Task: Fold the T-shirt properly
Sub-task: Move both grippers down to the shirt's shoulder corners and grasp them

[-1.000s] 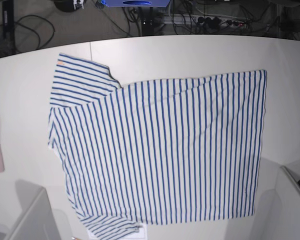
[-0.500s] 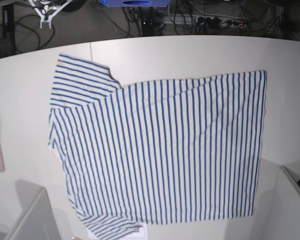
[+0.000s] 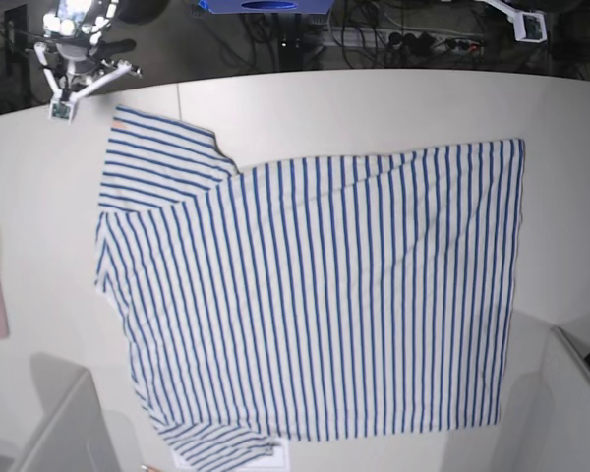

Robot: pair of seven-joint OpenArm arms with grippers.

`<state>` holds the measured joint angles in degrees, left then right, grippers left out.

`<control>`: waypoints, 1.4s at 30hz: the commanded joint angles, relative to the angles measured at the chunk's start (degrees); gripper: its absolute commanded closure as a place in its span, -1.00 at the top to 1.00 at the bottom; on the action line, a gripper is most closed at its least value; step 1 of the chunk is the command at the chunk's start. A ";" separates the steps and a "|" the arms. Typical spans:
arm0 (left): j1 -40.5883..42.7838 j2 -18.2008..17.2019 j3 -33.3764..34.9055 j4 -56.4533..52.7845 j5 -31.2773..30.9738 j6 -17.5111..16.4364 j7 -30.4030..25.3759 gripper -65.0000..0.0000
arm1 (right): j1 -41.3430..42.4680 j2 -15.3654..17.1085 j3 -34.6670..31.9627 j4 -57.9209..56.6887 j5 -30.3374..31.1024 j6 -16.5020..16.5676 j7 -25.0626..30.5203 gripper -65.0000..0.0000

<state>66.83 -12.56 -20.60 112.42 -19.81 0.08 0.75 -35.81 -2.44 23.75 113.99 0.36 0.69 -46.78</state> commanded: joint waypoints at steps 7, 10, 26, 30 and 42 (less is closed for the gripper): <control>-2.78 -0.59 -3.71 0.59 0.08 0.23 -0.45 -1.00 | 8.08 -5.17 3.64 1.13 -0.23 16.59 0.67 -1.00; -4.89 -0.67 -3.88 0.59 -0.10 0.23 -0.45 -1.00 | 10.63 -5.34 3.20 1.21 -0.14 20.89 0.67 -1.00; -14.21 2.05 -3.88 0.24 -19.35 -10.32 8.87 0.69 | 23.72 2.83 25.26 -6.96 48.12 22.39 -23.76 0.22; -14.21 2.14 -4.50 0.06 -23.75 -12.78 8.78 0.72 | 25.75 5.38 27.55 -15.14 48.91 22.39 -23.94 0.22; -14.39 2.32 -19.44 -5.56 -35.35 -21.04 13.18 0.71 | 26.36 9.43 26.93 -30.17 48.39 23.62 -21.83 0.22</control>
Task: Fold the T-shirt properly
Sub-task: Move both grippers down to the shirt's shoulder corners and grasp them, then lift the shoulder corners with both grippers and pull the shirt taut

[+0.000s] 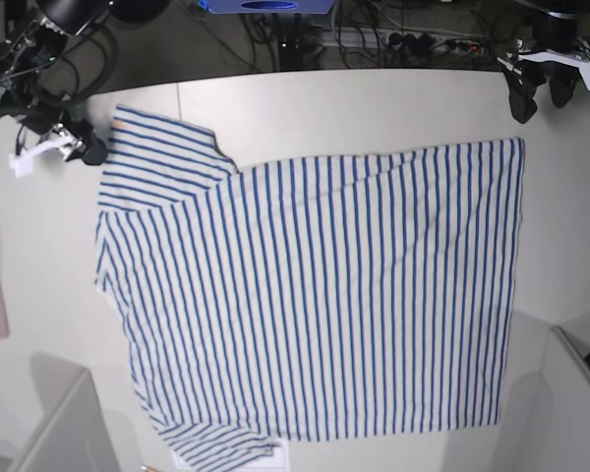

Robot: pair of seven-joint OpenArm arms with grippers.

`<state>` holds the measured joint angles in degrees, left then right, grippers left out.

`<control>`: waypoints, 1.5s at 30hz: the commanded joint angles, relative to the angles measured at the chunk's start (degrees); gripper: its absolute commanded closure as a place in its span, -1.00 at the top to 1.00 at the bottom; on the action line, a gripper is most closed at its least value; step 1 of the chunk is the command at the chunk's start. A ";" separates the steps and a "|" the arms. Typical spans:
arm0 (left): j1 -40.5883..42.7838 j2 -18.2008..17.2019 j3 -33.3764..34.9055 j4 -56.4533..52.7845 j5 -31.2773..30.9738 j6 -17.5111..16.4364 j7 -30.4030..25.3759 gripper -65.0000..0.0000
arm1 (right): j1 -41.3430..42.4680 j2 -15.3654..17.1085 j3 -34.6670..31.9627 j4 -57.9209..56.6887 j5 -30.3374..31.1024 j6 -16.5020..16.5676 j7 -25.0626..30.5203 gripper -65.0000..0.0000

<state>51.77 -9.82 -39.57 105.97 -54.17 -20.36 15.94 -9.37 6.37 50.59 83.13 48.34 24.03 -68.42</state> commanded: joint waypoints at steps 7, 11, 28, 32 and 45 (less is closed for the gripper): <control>-4.95 2.57 -9.53 0.62 -0.82 -3.07 9.42 0.71 | -4.92 0.18 -9.75 0.69 0.85 0.36 3.94 0.10; -8.65 3.63 -12.96 0.44 -0.82 -3.07 15.13 0.71 | -5.62 -0.70 -11.42 0.69 0.67 0.36 4.64 -0.05; -18.14 5.21 -11.99 -9.05 -0.82 -2.63 18.21 0.71 | -5.62 -0.79 -11.60 0.69 0.41 0.36 4.03 -1.00; -21.13 5.21 -11.90 -13.89 -0.82 -2.63 18.47 0.71 | -5.62 -0.79 -11.86 0.69 0.41 0.36 4.03 -1.00; -29.48 5.21 -8.65 -24.96 -0.82 -2.63 23.84 0.70 | -5.62 -0.70 -11.34 0.69 0.41 0.36 4.03 -1.00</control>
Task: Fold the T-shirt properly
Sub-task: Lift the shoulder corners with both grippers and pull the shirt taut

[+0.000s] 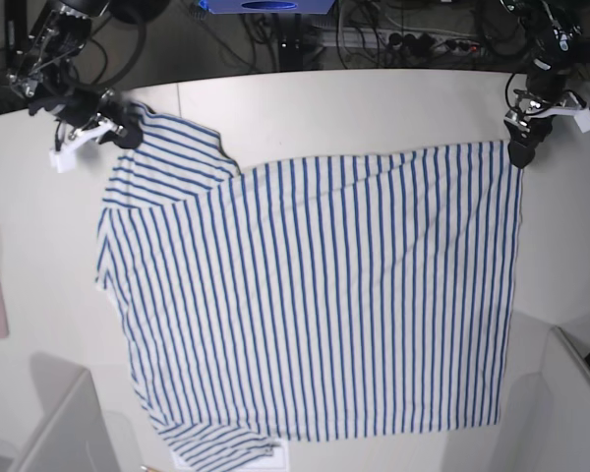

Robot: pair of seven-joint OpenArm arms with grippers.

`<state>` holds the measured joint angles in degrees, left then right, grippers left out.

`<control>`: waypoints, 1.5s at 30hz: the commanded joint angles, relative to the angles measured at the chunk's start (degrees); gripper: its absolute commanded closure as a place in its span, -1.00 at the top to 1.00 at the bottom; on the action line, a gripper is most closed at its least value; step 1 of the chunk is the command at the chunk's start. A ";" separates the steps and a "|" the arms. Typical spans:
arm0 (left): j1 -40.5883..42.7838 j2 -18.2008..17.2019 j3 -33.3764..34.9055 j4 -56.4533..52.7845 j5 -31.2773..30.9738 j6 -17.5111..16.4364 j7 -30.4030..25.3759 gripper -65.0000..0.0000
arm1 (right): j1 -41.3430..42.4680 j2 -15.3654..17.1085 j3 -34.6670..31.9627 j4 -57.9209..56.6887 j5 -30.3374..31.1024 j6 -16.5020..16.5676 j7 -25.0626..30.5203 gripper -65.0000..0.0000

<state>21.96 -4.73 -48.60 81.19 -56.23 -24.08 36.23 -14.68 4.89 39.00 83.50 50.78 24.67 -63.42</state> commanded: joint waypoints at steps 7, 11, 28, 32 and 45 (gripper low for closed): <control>-1.16 1.79 3.98 -1.58 0.89 1.09 3.46 0.70 | -0.31 0.79 0.25 0.32 -2.04 -0.27 -0.98 -1.00; -2.57 2.05 4.25 -2.99 0.89 1.09 3.46 0.70 | -0.31 0.79 0.25 0.32 -2.04 -0.27 -0.98 -1.00; -4.68 1.79 4.34 -2.99 1.24 1.09 3.55 -1.00 | -0.31 1.05 0.34 0.32 -2.04 -0.36 -0.98 -1.00; -3.27 0.29 4.42 -3.08 1.24 1.09 3.55 -1.00 | -1.28 1.75 0.34 0.76 -1.51 -0.36 -0.98 -1.00; 4.81 -1.73 4.34 4.57 2.91 1.09 3.55 -1.00 | -8.49 1.31 0.42 13.07 -0.19 -0.27 -0.98 -1.00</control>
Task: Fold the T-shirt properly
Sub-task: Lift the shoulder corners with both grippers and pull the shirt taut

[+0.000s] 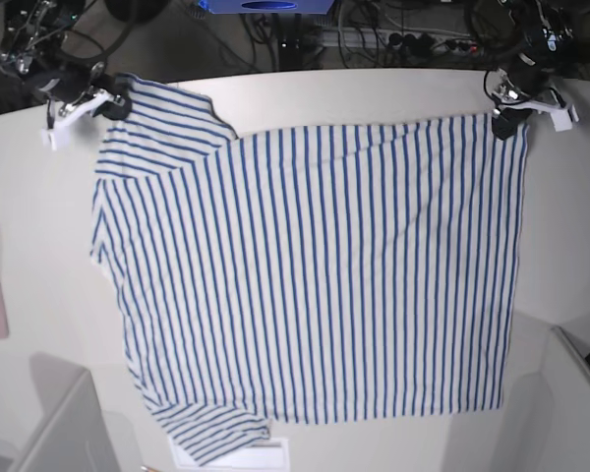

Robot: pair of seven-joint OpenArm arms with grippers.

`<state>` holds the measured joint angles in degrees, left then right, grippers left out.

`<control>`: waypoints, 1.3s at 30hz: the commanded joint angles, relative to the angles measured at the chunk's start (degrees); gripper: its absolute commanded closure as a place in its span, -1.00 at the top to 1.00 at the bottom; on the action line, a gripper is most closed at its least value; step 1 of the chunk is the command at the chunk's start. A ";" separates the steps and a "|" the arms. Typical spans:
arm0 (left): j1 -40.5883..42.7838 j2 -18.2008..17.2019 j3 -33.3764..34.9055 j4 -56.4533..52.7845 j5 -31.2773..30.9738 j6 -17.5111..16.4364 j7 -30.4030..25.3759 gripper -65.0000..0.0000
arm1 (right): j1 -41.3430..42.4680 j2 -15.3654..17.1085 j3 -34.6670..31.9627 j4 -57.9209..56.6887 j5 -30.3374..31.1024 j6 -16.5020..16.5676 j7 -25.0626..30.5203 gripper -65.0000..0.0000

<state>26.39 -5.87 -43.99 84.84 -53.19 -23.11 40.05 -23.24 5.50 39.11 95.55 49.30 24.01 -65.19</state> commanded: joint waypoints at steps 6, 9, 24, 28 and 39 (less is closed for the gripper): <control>3.54 -0.42 -0.63 9.10 5.41 0.12 -0.27 -1.00 | -3.61 1.23 0.32 6.65 12.28 -1.11 0.70 -1.00; 5.12 -0.51 -0.89 11.73 6.11 0.12 -0.27 -1.00 | -4.67 1.23 0.32 9.29 15.54 -4.10 0.70 -1.00; 0.29 -2.53 -0.19 16.66 6.38 5.93 3.86 -1.00 | 1.57 1.32 0.23 12.01 21.78 -9.37 -1.93 -1.00; -3.14 -2.61 -0.80 16.92 6.55 6.01 9.57 -1.00 | 4.65 1.40 -0.04 11.92 21.78 -9.37 -2.02 -1.00; -0.33 -2.44 -0.28 21.32 6.55 9.62 10.36 -1.00 | 7.20 2.11 0.23 12.01 22.13 -9.02 -2.99 -1.00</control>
<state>25.78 -7.70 -44.03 104.99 -45.58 -13.37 51.62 -16.49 6.70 38.79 106.61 69.84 14.52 -68.88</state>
